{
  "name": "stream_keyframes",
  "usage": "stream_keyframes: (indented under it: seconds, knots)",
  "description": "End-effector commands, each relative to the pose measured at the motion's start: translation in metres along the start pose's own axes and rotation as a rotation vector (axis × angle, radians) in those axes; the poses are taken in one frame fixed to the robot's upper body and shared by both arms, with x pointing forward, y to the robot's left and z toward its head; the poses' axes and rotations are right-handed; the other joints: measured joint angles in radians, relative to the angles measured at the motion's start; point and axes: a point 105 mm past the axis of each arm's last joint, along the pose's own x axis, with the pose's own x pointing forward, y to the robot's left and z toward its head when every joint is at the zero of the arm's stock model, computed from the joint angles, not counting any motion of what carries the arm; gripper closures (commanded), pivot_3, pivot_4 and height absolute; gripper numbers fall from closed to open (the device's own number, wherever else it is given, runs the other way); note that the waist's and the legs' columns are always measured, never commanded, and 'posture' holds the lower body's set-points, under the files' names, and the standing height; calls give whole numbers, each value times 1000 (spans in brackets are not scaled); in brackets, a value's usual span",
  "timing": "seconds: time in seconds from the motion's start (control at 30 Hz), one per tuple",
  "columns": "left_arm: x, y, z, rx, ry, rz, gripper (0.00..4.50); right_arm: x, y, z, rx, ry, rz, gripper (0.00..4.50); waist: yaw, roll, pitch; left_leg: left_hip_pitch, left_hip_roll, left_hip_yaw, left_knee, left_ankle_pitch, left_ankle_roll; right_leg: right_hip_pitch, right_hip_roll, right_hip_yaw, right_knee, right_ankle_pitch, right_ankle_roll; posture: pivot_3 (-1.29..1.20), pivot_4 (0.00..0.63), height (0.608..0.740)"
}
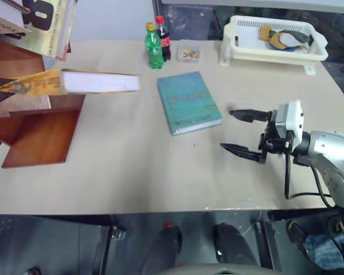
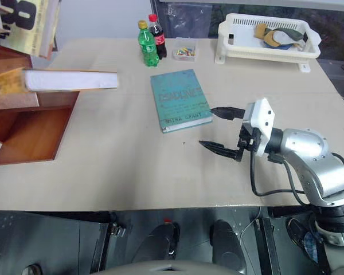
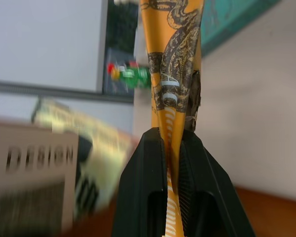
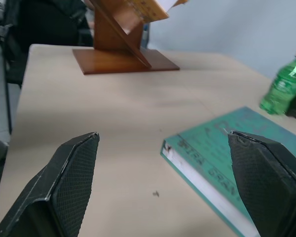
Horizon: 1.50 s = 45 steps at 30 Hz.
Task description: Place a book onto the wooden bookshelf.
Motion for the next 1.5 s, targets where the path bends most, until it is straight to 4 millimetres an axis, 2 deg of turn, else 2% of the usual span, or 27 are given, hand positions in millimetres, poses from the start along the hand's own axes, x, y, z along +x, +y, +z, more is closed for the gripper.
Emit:
stream_keyframes:
  seconds: [0.03, 0.27, 0.4, 0.77, 0.9, 1.03, 1.1, 1.33, 1.5]
  knots:
    - [-15, 9, 0, 53, 59, 38, 4480, 5, 2, 10, -47, -39, 32, 192, 2, 0, 0, 0, 0, 0, 0, 0, 0, 0, 0, 0, 0, 0, 0, 0, 150, 740]
    - [-30, 5, -30, 38, 189, 1, 4480, 12, 1, 17, -63, -79, 48, 192, -3, 0, 0, 0, 0, -1, 0, 0, 0, 0, 0, 0, 0, 0, 0, 0, 150, 740]
    - [-39, 5, -62, 28, 334, -39, 4480, 18, 1, 24, -70, -112, 51, 192, -4, -1, 0, 0, 0, 0, -1, 0, 0, 0, 0, 0, 1, 0, 0, 0, 150, 740]
    - [-35, -4, -105, -9, 512, -29, 4480, 21, 10, 34, -78, -141, 23, 192, -1, -2, 0, 1, -2, 2, -1, 0, 0, 0, 0, -1, 3, 0, 0, 0, 150, 740]
    - [-33, -6, -115, -55, 552, -15, 2842, 18, 9, 35, -76, -132, 5, 192, -2, -1, 0, 2, -2, 1, 1, 0, 0, 0, 1, -2, 7, 0, 1, 0, 150, 740]
    - [-35, -5, -118, -60, 564, 12, 807, 16, 10, 35, -72, -128, 4, 192, -5, -2, 0, 2, 2, 2, 5, 0, 0, 1, 6, -1, 7, 0, 1, 0, 150, 740]
    - [-41, -7, -117, -67, 553, 30, 30, 16, 11, 35, -70, -127, 9, 192, -6, -2, 0, 2, 2, 3, 5, 0, 0, 0, 6, 0, 7, 0, 1, 0, 150, 740]
    - [-58, -10, -106, -77, 480, 90, 30, 16, 11, 37, -66, -148, 47, 192, -9, -2, 0, 2, 3, 5, 4, 0, 0, 0, 5, 1, 6, 0, 0, 0, 150, 740]
    - [-65, -13, -91, -86, 348, 151, 30, 20, 13, 51, -50, -233, 107, 192, -6, -3, 0, 1, 4, 5, 4, 0, 0, 0, 5, 1, 6, 0, 0, 0, 150, 740]
